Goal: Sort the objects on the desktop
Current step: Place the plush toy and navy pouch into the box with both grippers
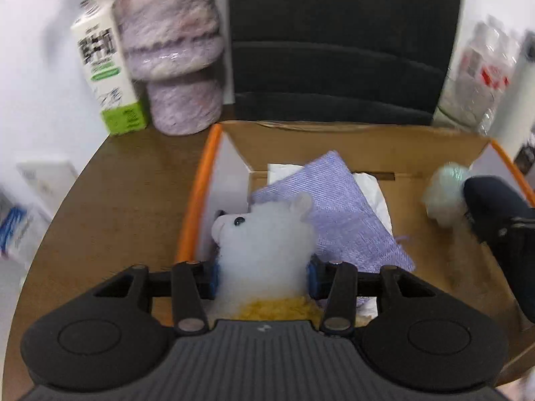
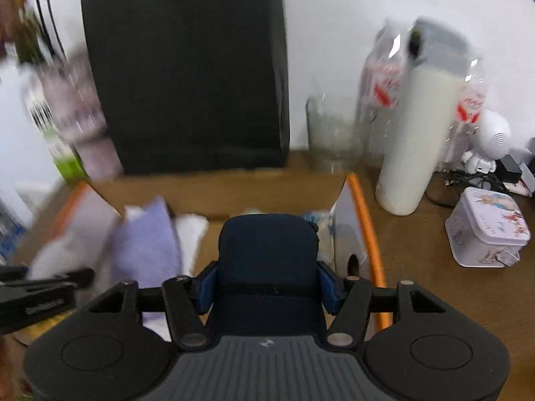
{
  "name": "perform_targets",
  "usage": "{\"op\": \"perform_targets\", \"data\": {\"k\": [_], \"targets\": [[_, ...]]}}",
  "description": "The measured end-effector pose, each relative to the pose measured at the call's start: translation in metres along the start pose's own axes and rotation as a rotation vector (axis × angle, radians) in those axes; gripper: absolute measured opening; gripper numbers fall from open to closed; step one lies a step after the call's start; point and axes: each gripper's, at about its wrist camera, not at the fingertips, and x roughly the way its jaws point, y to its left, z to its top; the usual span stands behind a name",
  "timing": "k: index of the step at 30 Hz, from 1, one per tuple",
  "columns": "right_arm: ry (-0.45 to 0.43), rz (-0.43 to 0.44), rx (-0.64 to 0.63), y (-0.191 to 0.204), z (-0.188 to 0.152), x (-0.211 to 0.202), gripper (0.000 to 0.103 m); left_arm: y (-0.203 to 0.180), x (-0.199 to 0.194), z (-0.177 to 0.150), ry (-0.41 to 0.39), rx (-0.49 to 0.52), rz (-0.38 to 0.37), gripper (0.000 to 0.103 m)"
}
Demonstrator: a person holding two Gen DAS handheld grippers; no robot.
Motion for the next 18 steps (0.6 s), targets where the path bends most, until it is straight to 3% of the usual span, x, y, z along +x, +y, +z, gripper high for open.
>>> {"op": "perform_targets", "data": {"k": [3,5,7,10,15,18], "targets": [[0.1,-0.033,-0.022,0.006,-0.016,0.026,0.058,-0.013,0.001,-0.013,-0.044,0.145,0.04,0.048],[0.131,-0.061,-0.017,0.007,-0.026,0.032,0.058,-0.017,0.0,-0.013,-0.019,0.159,0.023,0.05],[0.16,-0.079,0.011,0.009,-0.028,0.033,0.06,-0.016,-0.001,-0.006,0.053,0.135,-0.023,0.051],[0.17,-0.083,0.067,0.004,-0.02,0.022,0.064,0.004,-0.017,0.006,0.113,0.015,-0.085,0.051],[0.044,-0.07,0.076,0.002,-0.006,-0.033,0.074,0.031,-0.066,0.017,0.085,-0.048,-0.115,0.054],[-0.037,-0.03,0.06,0.002,-0.008,-0.078,0.081,0.039,-0.102,0.005,0.025,-0.064,-0.141,0.072]]}}
